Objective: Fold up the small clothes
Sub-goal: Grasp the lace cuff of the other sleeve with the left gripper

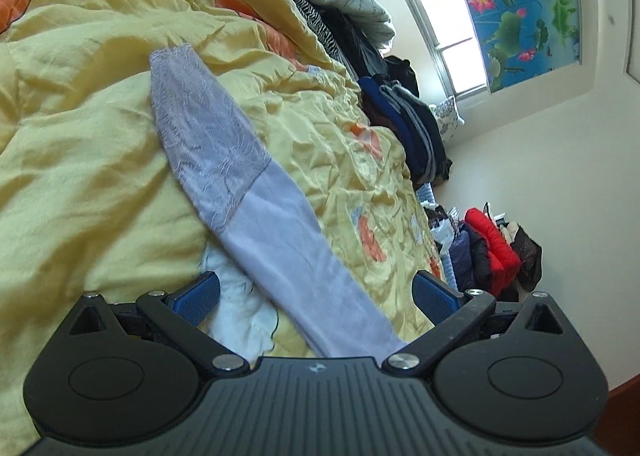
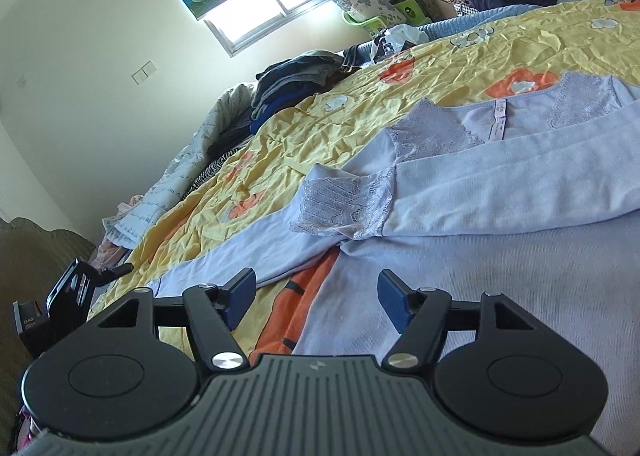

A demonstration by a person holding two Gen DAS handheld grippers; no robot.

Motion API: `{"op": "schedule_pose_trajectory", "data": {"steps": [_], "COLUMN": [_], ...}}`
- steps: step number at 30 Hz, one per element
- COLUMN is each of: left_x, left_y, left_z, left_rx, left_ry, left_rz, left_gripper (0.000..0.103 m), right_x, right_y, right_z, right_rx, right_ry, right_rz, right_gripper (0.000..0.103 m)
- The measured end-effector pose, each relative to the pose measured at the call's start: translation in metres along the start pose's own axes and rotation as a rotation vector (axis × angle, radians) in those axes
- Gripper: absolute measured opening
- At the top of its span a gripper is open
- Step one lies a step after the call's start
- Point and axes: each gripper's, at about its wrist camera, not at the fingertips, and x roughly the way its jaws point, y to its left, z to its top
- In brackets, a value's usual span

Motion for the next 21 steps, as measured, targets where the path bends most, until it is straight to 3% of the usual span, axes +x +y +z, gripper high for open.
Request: {"op": "schedule_pose_trajectory", "data": {"steps": [8,14,21], "left_x": [0.017,0.028,0.032], "left_y": [-0.004,-0.012,-0.015], "left_z": [0.016,0.017,0.008], "left_rx": [0.011,0.094,0.155], "left_ry": [-0.059,-0.108,-0.187], "left_rz": [0.012,0.065,0.076], "left_gripper": [0.103,0.102,0.103], "right_x": [-0.018,-0.039,-0.061], "right_y": [0.009,0.006,-0.034], "right_z": [-0.006,-0.018,-0.019], "right_rx": [-0.137,-0.334,-0.307], "right_ry": [-0.033,-0.096,-0.143], "right_rz": [-0.069,-0.252,-0.392], "right_gripper": [0.071,0.080,0.084]}}
